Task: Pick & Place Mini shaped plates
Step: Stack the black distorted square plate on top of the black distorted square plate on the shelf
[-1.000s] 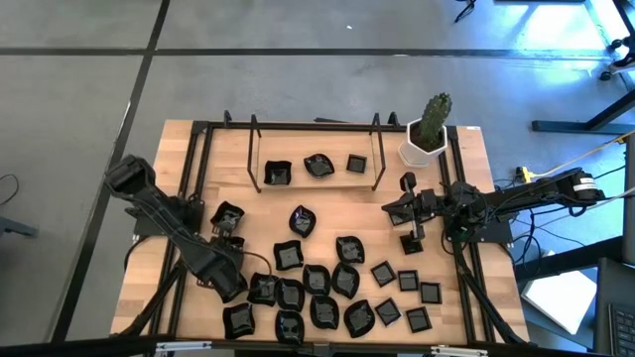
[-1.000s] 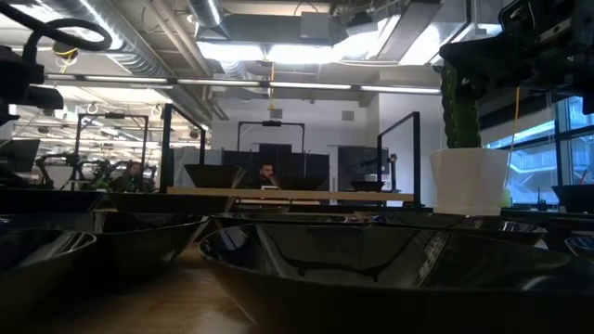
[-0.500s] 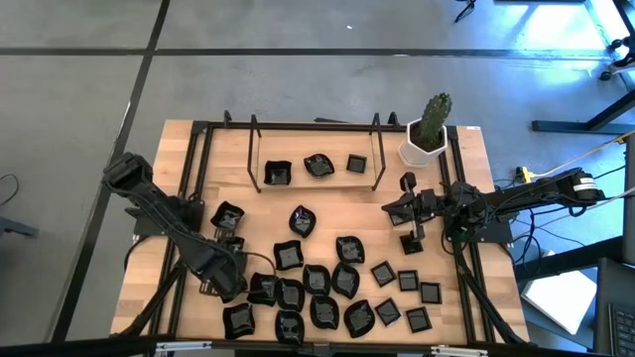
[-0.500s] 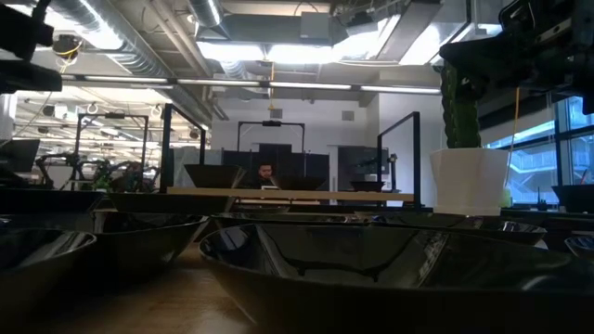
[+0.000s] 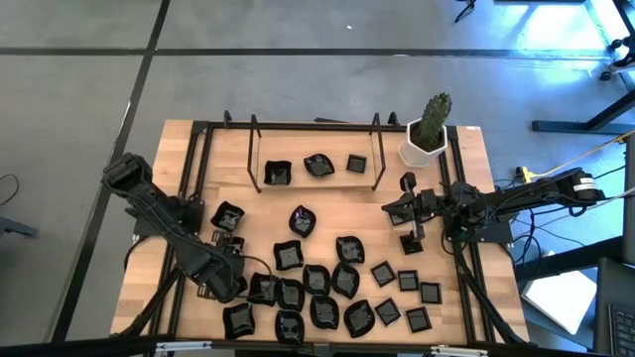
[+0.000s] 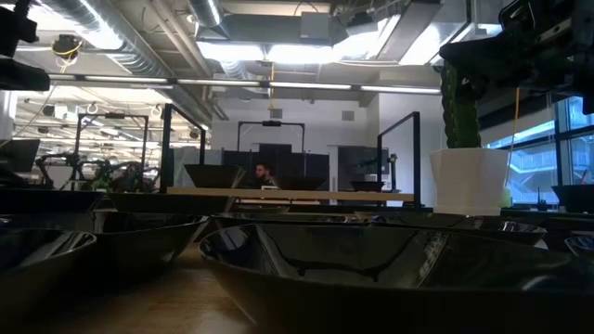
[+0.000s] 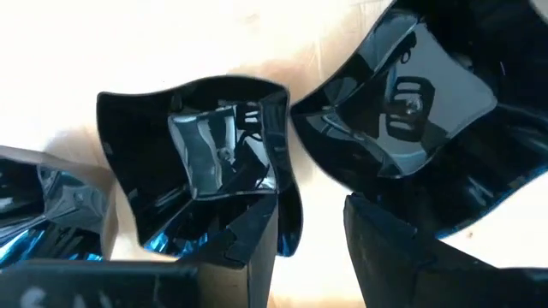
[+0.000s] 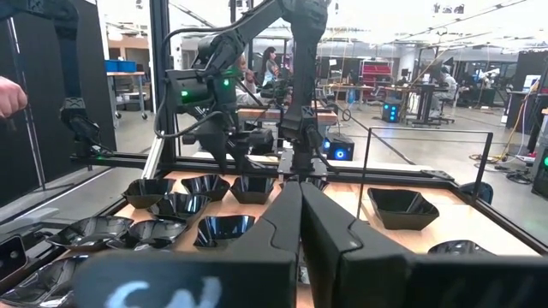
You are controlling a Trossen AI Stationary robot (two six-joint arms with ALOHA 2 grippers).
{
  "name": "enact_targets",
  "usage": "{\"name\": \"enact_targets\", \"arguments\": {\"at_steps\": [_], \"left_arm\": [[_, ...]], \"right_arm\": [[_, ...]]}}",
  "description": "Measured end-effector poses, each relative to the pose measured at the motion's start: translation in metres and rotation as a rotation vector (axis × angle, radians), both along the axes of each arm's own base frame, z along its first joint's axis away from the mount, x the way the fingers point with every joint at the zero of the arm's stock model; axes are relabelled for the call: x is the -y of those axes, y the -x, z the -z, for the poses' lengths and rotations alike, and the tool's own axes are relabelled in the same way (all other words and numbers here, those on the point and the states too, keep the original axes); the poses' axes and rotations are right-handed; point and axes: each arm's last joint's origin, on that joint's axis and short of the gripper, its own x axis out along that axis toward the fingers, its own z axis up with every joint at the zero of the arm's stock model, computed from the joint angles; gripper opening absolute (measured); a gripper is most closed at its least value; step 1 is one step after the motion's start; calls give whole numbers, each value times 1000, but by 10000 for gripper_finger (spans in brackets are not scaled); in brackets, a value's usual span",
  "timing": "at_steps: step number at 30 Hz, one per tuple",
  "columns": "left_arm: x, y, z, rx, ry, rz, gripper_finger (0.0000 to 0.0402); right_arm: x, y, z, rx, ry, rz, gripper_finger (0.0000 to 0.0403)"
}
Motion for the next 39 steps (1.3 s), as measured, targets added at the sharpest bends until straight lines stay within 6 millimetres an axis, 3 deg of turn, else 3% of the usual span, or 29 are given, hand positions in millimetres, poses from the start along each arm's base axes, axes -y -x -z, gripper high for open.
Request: {"name": "enact_targets", "arguments": {"at_steps": [9, 28, 39], "left_arm": [[3, -3, 11, -40, -36, 29, 129], [-3, 2, 11, -90, -95, 37, 129], [1, -3, 12, -32, -63, 63, 129]], "right_arm": [[0, 0, 0, -1, 0, 0, 10], [0, 0, 0, -2, 1, 0, 10], [0, 0, 0, -2, 1, 0, 10]]}}
